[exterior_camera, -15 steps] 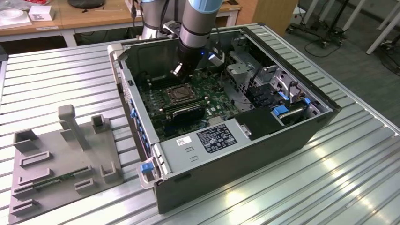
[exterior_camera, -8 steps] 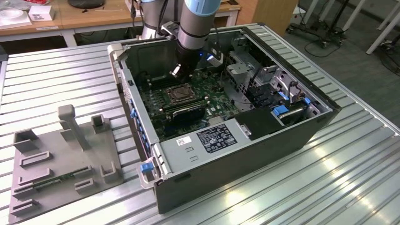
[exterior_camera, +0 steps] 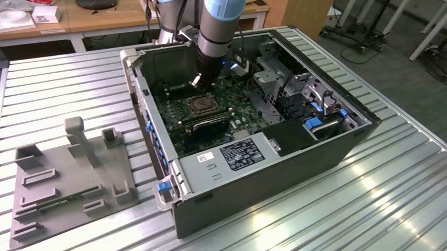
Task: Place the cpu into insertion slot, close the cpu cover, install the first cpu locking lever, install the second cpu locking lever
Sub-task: 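Install the first cpu locking lever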
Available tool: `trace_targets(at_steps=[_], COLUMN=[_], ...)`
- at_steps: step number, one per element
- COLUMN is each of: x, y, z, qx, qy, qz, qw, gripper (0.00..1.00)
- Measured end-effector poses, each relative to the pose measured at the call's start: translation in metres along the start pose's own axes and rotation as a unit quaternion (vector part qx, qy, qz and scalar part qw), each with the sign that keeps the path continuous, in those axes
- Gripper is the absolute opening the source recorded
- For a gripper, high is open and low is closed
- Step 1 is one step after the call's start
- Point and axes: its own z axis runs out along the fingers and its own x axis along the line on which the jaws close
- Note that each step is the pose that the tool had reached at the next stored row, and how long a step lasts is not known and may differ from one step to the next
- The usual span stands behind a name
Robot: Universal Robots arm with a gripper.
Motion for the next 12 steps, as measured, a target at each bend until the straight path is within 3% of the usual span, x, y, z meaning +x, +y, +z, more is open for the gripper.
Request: trace_targets(at_steps=[5, 12], x=[0.0028, 0.0057], y=[-0.0016, -0.0033], z=[0.0002, 0.0], qx=[-0.0044, -0.0175], qy=[-0.0074, -0.0211], qz=[-0.001, -0.002], qw=[0.99996, 0.99962], gripper=[0.11, 0.11])
